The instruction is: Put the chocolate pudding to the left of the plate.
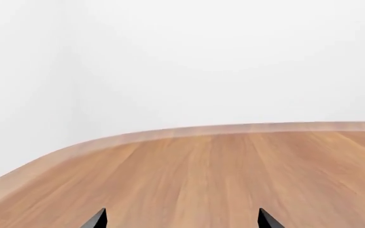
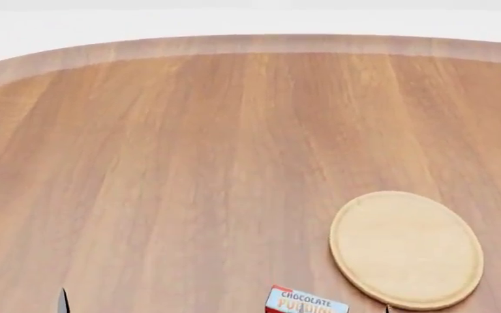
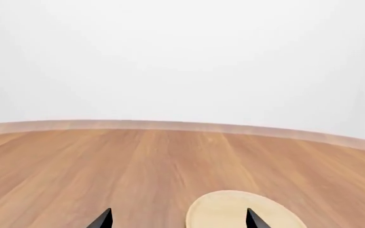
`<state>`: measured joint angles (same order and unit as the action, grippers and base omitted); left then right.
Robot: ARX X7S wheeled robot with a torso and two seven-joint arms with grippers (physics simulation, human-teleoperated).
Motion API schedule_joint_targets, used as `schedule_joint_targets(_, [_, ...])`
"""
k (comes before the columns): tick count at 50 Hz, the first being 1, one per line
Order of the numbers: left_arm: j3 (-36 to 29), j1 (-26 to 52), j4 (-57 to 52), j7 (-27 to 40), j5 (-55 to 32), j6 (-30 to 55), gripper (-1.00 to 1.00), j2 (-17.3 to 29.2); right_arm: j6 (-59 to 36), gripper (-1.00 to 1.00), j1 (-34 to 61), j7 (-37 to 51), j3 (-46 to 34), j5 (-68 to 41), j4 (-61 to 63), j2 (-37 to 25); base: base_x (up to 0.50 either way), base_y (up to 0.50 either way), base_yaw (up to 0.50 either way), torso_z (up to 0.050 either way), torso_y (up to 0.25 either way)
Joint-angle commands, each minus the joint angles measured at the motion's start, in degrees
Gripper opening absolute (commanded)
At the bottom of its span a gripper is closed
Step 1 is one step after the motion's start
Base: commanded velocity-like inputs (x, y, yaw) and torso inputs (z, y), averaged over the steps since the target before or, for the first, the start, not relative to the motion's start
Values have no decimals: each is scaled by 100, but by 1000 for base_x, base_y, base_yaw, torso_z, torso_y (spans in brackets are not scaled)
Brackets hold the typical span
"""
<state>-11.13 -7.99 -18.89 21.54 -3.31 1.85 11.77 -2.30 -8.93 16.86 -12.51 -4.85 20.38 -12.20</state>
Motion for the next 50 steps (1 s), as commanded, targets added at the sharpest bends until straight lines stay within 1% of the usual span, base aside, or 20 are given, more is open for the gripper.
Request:
schedule_joint_targets(1, [-26, -11, -15, 30, -36, -23, 100, 36, 18, 100, -4, 64, -58, -21, 10, -57, 254, 0, 0, 0, 0])
schedule_joint_targets(50, [-212, 25, 12, 148, -163, -43, 100, 205, 18, 100, 111, 296, -272, -118, -102, -230, 252, 0, 0, 0, 0])
